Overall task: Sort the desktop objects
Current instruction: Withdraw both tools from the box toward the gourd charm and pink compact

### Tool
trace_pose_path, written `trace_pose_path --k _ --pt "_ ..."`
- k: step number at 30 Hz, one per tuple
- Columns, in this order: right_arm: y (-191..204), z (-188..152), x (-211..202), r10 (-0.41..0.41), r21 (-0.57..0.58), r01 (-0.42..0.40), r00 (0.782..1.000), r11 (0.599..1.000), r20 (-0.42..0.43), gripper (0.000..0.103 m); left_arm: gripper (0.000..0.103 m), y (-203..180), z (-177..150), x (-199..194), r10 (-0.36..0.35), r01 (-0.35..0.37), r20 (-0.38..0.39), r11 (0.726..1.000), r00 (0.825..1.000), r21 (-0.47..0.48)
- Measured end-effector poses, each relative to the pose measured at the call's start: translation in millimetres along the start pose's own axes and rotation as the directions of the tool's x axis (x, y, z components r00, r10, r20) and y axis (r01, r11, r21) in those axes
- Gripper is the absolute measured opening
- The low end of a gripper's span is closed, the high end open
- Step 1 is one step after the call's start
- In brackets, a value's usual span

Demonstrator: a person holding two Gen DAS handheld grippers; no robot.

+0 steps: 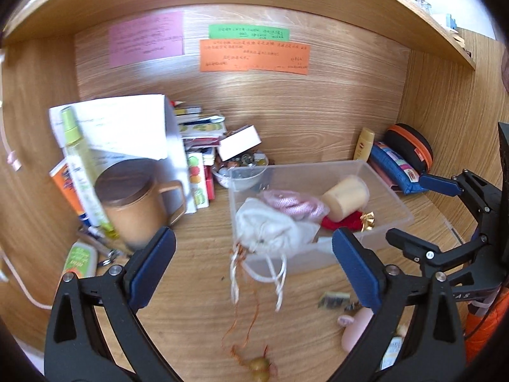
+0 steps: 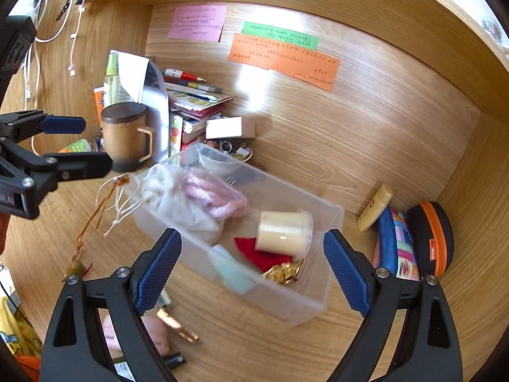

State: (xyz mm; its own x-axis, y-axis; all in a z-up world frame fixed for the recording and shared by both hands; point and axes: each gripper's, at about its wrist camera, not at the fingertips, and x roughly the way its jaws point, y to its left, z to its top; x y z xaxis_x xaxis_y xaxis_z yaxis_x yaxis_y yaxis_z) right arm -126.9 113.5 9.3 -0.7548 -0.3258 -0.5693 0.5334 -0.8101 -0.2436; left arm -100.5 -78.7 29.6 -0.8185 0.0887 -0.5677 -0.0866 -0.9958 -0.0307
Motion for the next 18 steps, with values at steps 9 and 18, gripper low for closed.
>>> trace_pose_path --k 9,18 --pt "18 -22 -16 0.043 0.009 -0.043 0.999 0.999 -0.005 0.090 0.101 13 -35 -14 0.040 -0.041 -0.040 0.999 0.998 -0.023" --pt "39 -45 -15 0.135 0.003 -0.135 0.990 0.991 -0.046 0.090 0.101 11 -72 -6 0.048 -0.051 -0.125 0.998 0.991 -0.022"
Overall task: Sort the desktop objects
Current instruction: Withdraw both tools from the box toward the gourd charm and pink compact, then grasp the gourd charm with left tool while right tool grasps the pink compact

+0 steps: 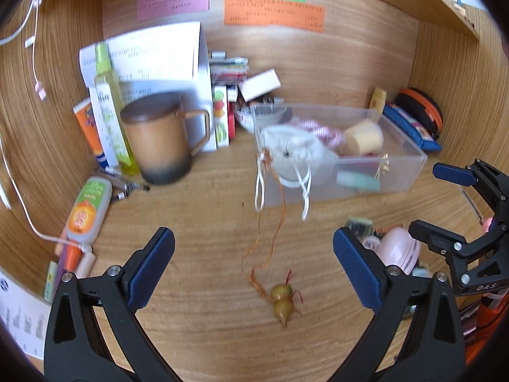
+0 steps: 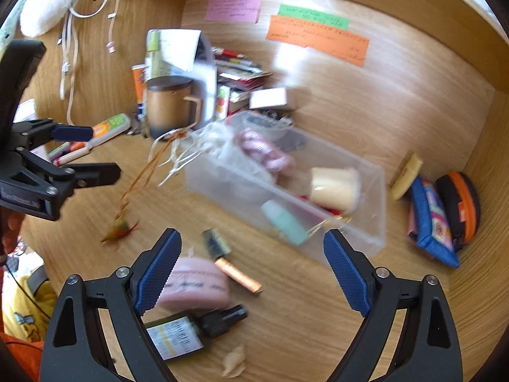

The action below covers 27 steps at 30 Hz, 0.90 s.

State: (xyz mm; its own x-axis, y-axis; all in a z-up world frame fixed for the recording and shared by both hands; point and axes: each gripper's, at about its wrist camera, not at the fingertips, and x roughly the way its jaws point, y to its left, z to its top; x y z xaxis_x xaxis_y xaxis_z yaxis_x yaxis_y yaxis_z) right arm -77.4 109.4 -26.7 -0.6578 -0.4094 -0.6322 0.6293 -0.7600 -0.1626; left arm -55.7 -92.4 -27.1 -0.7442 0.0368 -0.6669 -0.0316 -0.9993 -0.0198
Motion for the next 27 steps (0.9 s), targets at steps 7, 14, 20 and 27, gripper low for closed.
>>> trace_pose_path --k 7,14,20,27 --pt "14 -15 8 0.052 -0.005 -0.052 0.998 0.999 -0.044 0.090 0.101 -2 -22 18 -0.010 0.009 -0.080 1.000 0.997 -0.014" --pt "22 -24 18 0.058 -0.015 -0.059 0.996 0.998 -0.073 0.090 0.101 -5 -39 29 0.029 -0.031 -0.097 0.999 0.995 -0.020" --pt "25 -29 29 0.082 -0.007 -0.084 0.991 0.996 -0.101 0.090 0.097 -6 -46 31 0.030 -0.031 -0.083 0.999 0.996 -0.021" --pt "25 -28 35 0.116 0.011 -0.115 0.987 0.993 -0.114 0.090 0.070 -11 -48 39 -0.006 0.003 -0.124 1.000 0.992 -0.026"
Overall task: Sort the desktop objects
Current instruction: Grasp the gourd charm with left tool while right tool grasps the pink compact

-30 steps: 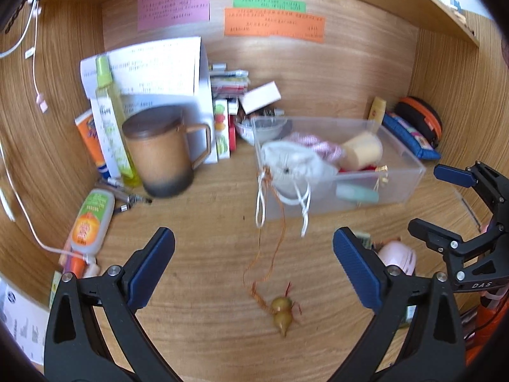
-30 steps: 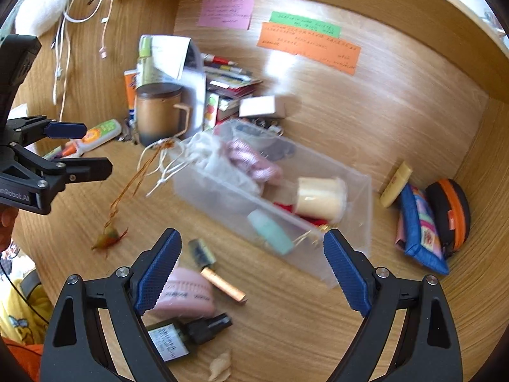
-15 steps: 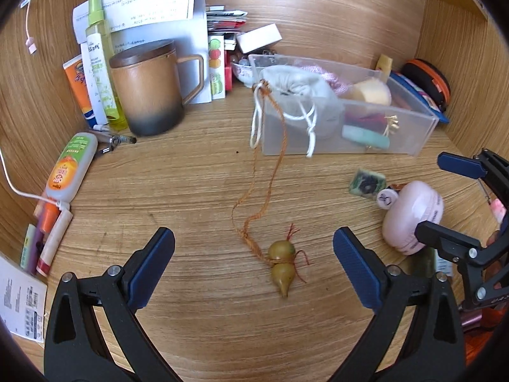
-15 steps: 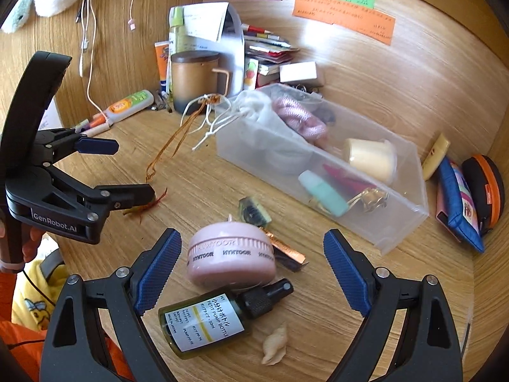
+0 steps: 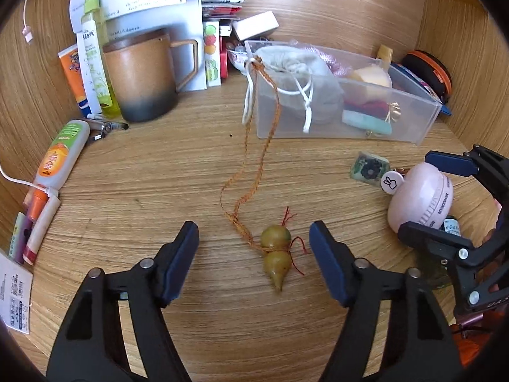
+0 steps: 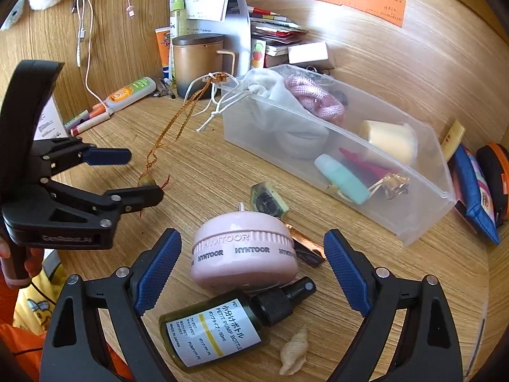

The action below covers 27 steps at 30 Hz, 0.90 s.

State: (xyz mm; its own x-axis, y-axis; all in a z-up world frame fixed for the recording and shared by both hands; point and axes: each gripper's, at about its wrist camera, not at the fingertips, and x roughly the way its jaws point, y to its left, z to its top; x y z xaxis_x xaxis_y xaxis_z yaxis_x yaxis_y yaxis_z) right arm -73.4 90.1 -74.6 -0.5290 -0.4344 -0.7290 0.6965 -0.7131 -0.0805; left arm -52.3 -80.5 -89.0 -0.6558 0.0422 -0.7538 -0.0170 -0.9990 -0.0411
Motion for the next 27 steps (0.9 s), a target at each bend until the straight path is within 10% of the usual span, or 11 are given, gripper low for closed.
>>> trace_pose_path --k 17,27 --pt "6 -1 3 0.003 -0.032 -0.002 1.000 0.999 0.015 0.088 0.039 -7 -4 1 0.007 -0.008 0.013 0.998 1.000 0.069" --pt "1 -3 6 0.008 -0.028 -0.007 1.000 1.000 0.005 0.066 0.025 -11 -5 0 -0.003 0.000 0.028 0.995 1.000 0.099"
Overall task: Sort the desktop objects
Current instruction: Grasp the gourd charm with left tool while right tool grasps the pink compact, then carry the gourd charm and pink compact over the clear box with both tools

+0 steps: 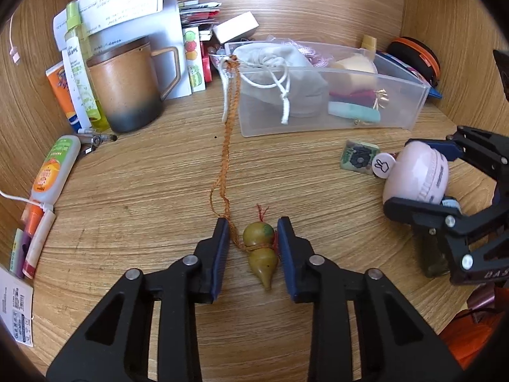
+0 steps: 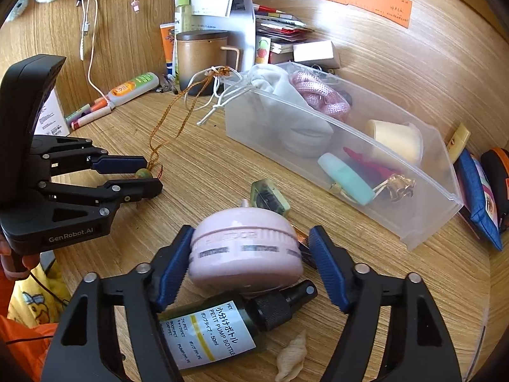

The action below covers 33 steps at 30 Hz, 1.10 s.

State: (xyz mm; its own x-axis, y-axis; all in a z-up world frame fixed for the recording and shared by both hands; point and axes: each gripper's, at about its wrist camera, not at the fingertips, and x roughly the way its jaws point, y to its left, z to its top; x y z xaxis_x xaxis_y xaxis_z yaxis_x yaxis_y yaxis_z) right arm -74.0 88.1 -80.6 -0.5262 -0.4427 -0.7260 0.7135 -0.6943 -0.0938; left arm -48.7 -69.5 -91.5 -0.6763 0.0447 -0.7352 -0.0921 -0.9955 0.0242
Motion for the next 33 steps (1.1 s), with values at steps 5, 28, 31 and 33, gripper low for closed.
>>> trace_pose_path --k 5,28,31,33 --pt "-3 0 -1 0.012 0.010 -0.012 1.000 1.000 0.011 0.060 0.021 -9 -1 0 0.011 -0.012 0.011 0.999 1.000 0.042" --pt "-19 19 -23 0.068 0.069 -0.076 0.992 0.995 0.105 0.060 0.019 9 16 -15 -0.057 0.062 0.071 0.996 0.996 -0.069" --pt "-24 22 -27 0.062 0.068 -0.070 0.991 0.995 0.120 0.060 0.019 7 23 -20 -0.060 0.066 0.093 0.996 0.994 -0.064" --pt "-29 25 -30 0.055 0.073 -0.066 0.990 0.995 0.133 0.060 0.019 4 28 -23 -0.036 0.042 0.106 0.998 0.994 -0.055"
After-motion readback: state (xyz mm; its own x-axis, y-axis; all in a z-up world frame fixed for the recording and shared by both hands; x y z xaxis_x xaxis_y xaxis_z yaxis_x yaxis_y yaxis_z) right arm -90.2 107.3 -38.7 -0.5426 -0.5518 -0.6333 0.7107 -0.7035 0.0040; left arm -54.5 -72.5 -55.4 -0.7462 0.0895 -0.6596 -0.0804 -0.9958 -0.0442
